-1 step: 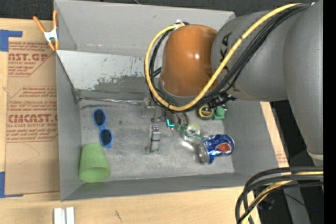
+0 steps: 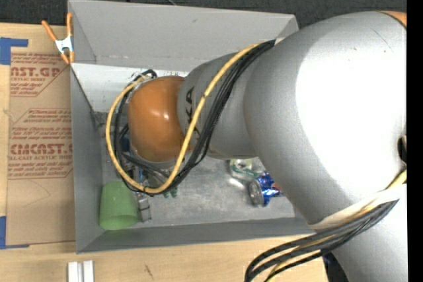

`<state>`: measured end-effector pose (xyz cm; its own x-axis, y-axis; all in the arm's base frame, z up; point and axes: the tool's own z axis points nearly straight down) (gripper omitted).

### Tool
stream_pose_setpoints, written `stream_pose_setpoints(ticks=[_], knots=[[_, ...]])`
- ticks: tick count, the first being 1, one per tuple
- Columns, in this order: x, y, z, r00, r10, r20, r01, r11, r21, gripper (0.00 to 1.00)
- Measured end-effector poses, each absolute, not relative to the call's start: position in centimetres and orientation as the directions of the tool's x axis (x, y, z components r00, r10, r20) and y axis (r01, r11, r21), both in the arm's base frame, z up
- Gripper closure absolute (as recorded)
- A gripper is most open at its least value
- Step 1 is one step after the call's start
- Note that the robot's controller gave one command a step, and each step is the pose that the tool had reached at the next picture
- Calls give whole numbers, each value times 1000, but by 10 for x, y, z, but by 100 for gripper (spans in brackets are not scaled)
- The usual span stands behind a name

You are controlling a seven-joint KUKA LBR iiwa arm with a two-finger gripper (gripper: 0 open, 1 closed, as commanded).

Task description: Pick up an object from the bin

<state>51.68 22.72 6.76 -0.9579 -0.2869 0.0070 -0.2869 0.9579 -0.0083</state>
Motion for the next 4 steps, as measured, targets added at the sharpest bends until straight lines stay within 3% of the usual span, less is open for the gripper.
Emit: stream_pose_setpoints(ticks=[1, 2, 3, 4], knots=[[484, 239, 72, -842, -540, -13, -540, 842, -3, 0], [486, 236, 73, -843, -537, -15, -537, 843, -8, 100], [504, 208, 192, -856, -517, -9, -517, 856, -2, 100], [525, 192, 292, -838, -546, -12, -546, 838, -3, 100]])
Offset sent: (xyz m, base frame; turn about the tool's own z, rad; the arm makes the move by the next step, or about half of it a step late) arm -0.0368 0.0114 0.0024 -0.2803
